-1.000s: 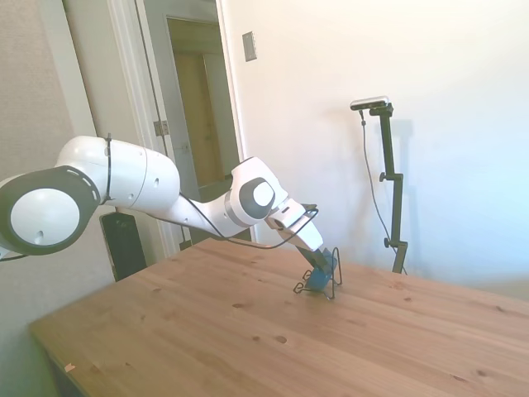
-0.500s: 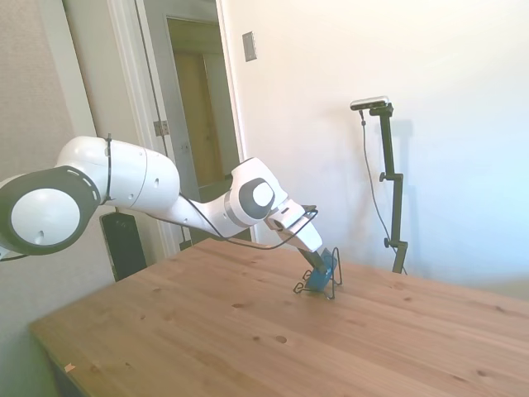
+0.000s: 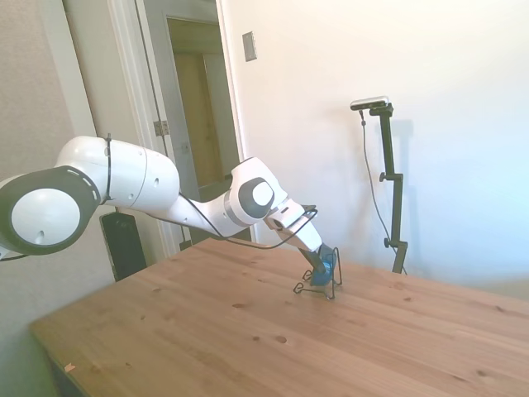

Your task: Unload the bowl

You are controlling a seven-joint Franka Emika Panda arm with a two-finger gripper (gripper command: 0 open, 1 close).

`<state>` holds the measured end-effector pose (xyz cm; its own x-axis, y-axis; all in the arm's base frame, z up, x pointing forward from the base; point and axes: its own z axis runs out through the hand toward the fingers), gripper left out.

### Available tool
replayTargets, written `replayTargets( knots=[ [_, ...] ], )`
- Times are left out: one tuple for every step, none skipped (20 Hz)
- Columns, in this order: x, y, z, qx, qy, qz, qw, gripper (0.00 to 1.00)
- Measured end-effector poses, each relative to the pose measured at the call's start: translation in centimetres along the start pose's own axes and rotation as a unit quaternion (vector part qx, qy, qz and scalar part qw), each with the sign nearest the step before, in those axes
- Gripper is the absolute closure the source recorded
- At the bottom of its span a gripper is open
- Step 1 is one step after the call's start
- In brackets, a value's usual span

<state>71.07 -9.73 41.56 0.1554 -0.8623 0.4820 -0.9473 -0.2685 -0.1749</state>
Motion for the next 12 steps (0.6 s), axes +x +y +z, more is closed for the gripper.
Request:
replayTargets(
  knots=[
    [0.0,-0.1,-0.2,0.002,0.001,0.000,1.0000,1.00],
    [0.0,-0.2,-0.5,0.004,0.001,-0.001,1.0000,1.00],
    [0.0,-0.3,-1.0,0.008,0.002,-0.001,1.0000,1.00],
    [-0.2,-0.5,-1.8,0.014,0.003,-0.003,0.9999,1.00],
    [-0.6,-0.8,-2.9,0.022,0.004,-0.007,0.9997,1.00],
    [-1.0,-1.0,-4.1,0.032,0.004,-0.011,0.9994,1.00],
    [-1.5,-1.0,-5.4,0.044,0.001,-0.015,0.9989,1.00],
    [-2.0,-0.9,-6.6,0.056,-0.002,-0.019,0.9983,1.00],
    [-2.7,-0.7,-7.8,0.066,-0.007,-0.023,0.9975,1.00],
    [-3.5,-0.4,-8.8,0.076,-0.013,-0.028,0.9967,1.00],
    [-4.6,0.0,-9.7,0.084,-0.022,-0.035,0.9956,1.00],
    [-5.8,0.5,-10.2,0.091,-0.033,-0.042,0.9944,1.00]
  ],
)
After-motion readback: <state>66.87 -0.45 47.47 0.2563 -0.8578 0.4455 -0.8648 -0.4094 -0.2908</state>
